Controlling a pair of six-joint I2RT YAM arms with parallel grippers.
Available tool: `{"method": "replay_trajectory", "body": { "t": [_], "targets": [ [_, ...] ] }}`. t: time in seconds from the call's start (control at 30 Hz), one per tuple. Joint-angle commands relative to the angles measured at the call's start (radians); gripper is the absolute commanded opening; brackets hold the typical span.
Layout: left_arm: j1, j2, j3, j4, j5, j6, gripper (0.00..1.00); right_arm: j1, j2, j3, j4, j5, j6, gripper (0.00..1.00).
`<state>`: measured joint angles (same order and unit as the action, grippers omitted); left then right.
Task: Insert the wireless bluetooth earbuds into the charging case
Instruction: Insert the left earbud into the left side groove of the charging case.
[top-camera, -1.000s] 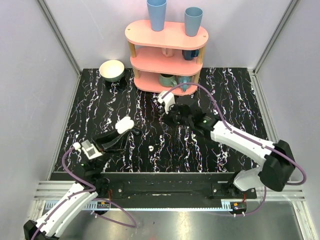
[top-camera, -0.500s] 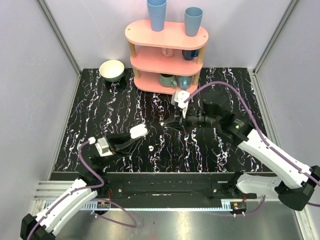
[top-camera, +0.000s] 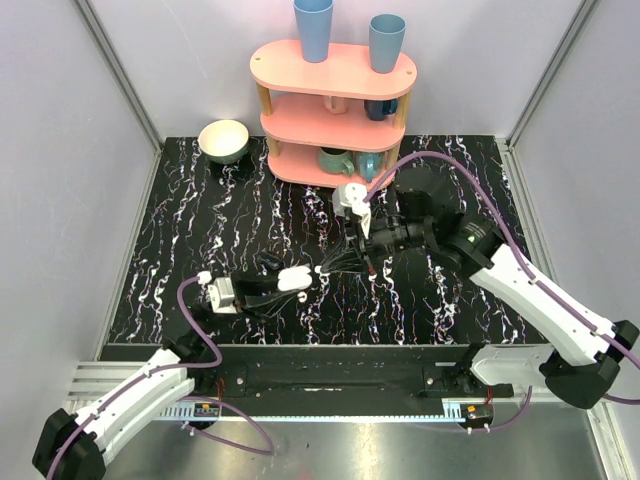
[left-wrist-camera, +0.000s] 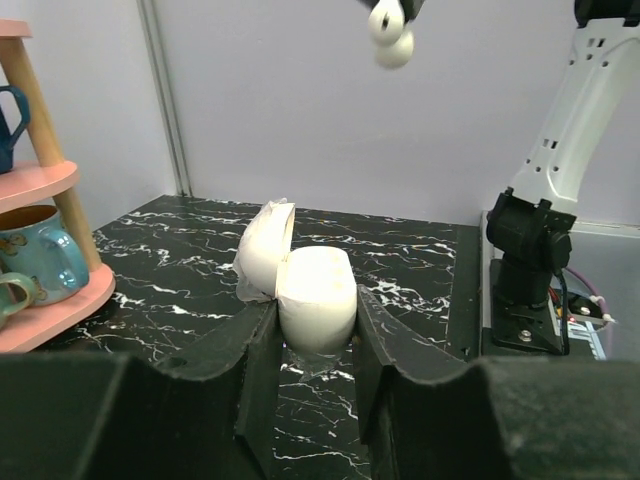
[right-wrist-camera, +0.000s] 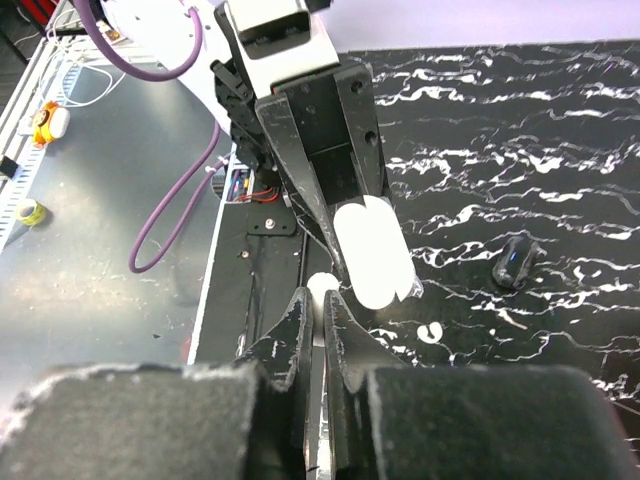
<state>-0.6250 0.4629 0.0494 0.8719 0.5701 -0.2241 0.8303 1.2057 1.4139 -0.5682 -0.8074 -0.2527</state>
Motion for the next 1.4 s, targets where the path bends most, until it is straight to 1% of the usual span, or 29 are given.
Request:
{"method": "replay_trajectory", "body": {
  "t": [0.0, 0.33, 0.87, 1.03, 1.37],
  "targets": [
    [-0.002, 0.022, -0.010, 0.107, 0.068, -0.018, 0.00, 0.001, 0.031, 0.033, -0.035, -0.051, 0.010, 0.04],
    [-0.002, 0.094, -0.010, 0.174, 0.103, -0.034, 0.00, 0.003, 0.068, 0.028, -0.010, -0.096, 0.023, 0.03],
    [-0.004, 0.264, 0.004, 0.375, 0.119, -0.098, 0.00, 0.010, 0.137, -0.018, 0.082, -0.125, 0.058, 0.04],
    [-0.005, 0.278, 0.004, 0.407, 0.114, -0.103, 0.00, 0.020, 0.167, -0.020, 0.083, -0.127, 0.070, 0.04],
    [-0.007, 0.266, 0.001, 0.415, 0.103, -0.110, 0.00, 0.046, 0.212, -0.004, 0.083, -0.115, 0.073, 0.04]
  ]
}}
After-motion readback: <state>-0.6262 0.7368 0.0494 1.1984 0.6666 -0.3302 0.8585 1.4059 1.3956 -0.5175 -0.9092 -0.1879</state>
